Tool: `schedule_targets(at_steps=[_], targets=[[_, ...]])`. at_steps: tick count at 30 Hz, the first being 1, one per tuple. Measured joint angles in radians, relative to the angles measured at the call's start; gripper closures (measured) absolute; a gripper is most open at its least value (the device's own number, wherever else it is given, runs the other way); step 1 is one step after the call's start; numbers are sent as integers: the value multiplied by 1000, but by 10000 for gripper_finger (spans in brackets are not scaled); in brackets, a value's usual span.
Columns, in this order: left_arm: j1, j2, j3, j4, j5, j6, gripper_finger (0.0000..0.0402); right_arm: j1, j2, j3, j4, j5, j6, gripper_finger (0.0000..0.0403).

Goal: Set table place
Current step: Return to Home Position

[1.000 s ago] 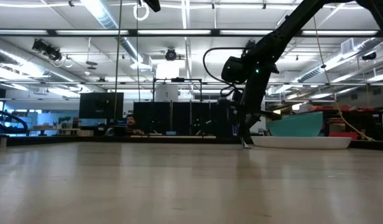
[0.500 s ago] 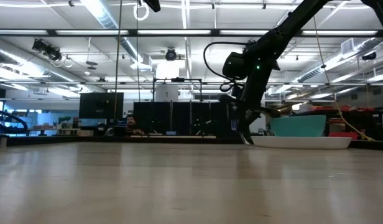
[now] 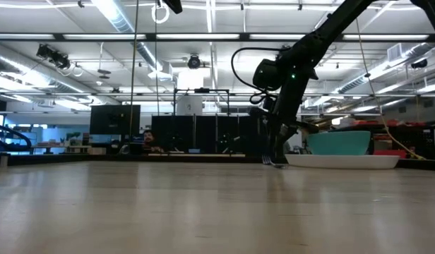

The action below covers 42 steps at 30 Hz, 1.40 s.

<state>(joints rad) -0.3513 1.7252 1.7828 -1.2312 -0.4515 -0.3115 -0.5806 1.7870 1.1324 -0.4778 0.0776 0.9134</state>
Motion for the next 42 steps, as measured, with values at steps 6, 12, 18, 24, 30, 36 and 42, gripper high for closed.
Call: schedule_targets(at_steps=[6,12,18,24,30,36,42], targets=[[0,0,0,0,0,0,268,-2,-4,0,-3,-8,-45,336],[0,0,0,0,0,0,273,-1,-82,0,-51,-18,-124,394],[0,0,0,3,0,-1,267,40,-243,0,-88,43,-189,390],[6,0,0,5,0,-70,292,136,-424,0,-121,143,-291,395],[8,0,0,3,0,-25,386,280,-580,0,-171,220,-427,399],[16,0,0,-2,-54,24,388,472,-704,0,-217,268,-519,400],[29,-4,-2,-2,-64,86,390,702,-814,0,-256,342,-584,400]])
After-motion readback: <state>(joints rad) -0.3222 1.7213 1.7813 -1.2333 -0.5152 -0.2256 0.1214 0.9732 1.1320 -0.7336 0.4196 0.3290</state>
